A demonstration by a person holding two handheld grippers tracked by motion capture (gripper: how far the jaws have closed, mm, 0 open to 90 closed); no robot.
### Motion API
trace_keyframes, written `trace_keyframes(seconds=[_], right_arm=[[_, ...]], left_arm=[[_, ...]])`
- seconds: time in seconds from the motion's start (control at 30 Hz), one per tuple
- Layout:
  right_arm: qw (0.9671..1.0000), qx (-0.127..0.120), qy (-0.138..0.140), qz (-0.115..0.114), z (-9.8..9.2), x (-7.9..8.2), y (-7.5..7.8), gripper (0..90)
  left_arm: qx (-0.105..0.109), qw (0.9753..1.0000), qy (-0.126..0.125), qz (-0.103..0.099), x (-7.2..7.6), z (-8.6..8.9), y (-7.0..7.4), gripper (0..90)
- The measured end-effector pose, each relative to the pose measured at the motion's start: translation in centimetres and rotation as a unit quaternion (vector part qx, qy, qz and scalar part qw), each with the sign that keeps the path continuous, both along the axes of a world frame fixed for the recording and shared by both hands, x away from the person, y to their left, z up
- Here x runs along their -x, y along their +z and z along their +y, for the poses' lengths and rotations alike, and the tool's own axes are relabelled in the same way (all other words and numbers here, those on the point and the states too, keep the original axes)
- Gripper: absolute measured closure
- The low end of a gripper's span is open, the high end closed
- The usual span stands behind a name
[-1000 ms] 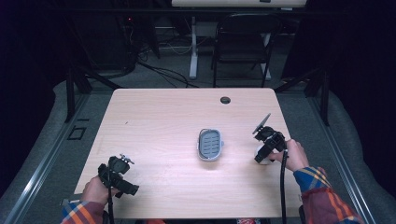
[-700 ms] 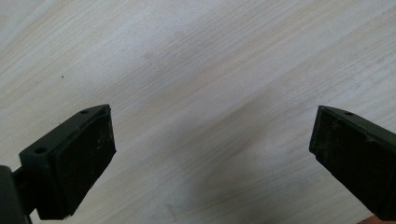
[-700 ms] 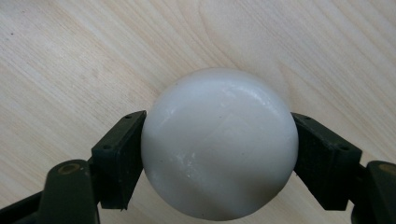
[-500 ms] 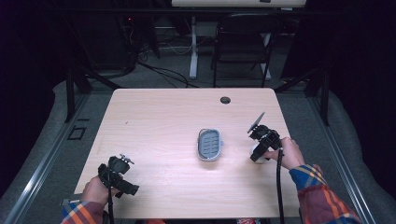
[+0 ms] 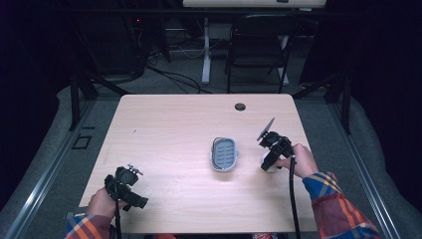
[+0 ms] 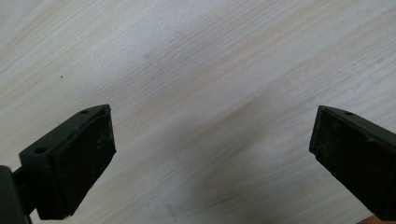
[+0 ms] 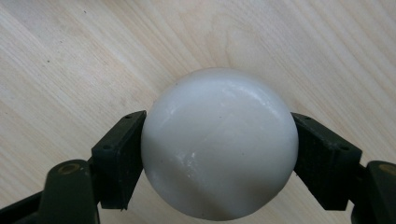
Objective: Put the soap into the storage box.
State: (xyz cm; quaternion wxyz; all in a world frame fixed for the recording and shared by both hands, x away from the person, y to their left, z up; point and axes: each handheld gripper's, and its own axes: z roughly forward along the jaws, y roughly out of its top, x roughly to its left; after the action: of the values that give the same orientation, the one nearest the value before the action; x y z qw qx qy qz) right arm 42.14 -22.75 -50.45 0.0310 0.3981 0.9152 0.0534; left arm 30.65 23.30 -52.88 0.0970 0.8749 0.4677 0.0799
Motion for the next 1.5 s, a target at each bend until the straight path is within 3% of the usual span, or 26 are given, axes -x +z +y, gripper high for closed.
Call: trace_keyframes(seconds=[0.07, 0.2, 0.5, 0.53, 1.1, 1.2, 1.37, 1.5], right_arm=[[0.9999, -0.009, 0.002, -0.011, 0.3, 0.0, -0.1, 24.1], [0.9999, 0.0, 0.014, -0.007, 0.8, -0.2, 0.1, 24.1], [0.9997, -0.009, 0.018, -0.011, 1.7, -0.3, 0.1, 24.1], [0.9997, 0.001, 0.025, -0.007, 1.7, -0.4, 0.2, 24.1], [0.9988, 0.001, 0.047, -0.011, 3.7, -1.0, 0.6, 24.1], [0.999, -0.005, 0.044, -0.009, 3.9, -0.9, 0.5, 24.1], [0.9987, 0.004, 0.05, -0.008, 3.9, -1.1, 0.7, 24.1], [0.999, -0.008, 0.044, -0.01, 4.0, -1.2, 0.7, 24.1]], left_arm=[[0.0, 1.0, 0.0, 0.0, 0.0, 0.0, 0.0, 0.0], [0.0, 1.0, 0.0, 0.0, 0.0, 0.0, 0.0, 0.0], [0.0, 1.0, -0.001, 0.001, 0.0, 0.0, 0.0, 0.0], [0.0, 1.0, 0.0, 0.0, 0.0, 0.0, 0.0, 0.0], [-0.001, 1.0, -0.001, 0.002, 0.0, 0.0, 0.0, 0.0], [-0.001, 1.0, -0.002, 0.001, 0.0, 0.0, 0.0, 0.0], [-0.002, 1.0, -0.002, 0.001, 0.0, 0.0, 0.0, 0.0], [-0.002, 1.0, -0.002, 0.001, 0.0, 0.0, 0.0, 0.0]])
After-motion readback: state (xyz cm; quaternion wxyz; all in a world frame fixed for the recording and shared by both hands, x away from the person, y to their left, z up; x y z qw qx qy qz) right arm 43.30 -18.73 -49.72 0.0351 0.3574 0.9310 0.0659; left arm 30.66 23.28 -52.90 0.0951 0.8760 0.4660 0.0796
